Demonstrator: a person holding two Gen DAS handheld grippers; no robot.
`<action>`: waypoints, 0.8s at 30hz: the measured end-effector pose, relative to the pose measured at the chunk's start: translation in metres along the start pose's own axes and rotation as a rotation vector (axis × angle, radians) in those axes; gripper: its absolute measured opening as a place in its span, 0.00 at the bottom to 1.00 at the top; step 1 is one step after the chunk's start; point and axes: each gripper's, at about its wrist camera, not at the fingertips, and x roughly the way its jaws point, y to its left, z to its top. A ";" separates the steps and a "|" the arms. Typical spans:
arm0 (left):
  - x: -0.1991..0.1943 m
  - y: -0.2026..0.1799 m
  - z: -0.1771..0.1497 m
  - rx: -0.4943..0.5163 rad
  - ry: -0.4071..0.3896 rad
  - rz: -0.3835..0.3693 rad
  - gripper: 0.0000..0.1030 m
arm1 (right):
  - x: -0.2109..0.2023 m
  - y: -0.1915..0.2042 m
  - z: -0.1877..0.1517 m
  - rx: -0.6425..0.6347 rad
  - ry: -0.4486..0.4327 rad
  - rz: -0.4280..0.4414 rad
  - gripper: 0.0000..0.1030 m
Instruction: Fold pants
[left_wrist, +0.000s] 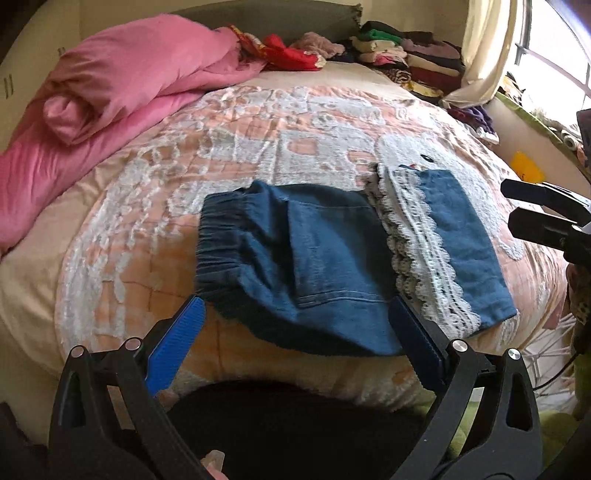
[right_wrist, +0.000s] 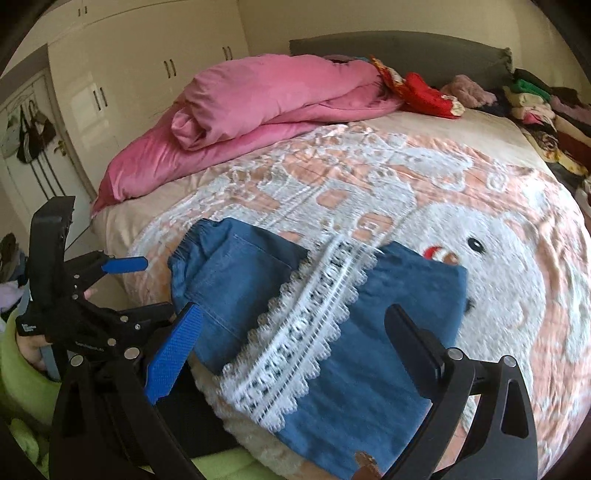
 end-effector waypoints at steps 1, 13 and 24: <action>0.001 0.004 -0.001 -0.010 0.002 0.000 0.91 | 0.003 0.002 0.002 -0.005 0.004 0.005 0.95; 0.017 0.045 -0.008 -0.128 0.033 -0.044 0.91 | 0.059 0.034 0.030 -0.093 0.081 0.051 0.95; 0.033 0.076 -0.016 -0.271 0.050 -0.122 0.90 | 0.098 0.056 0.062 -0.168 0.123 0.080 0.95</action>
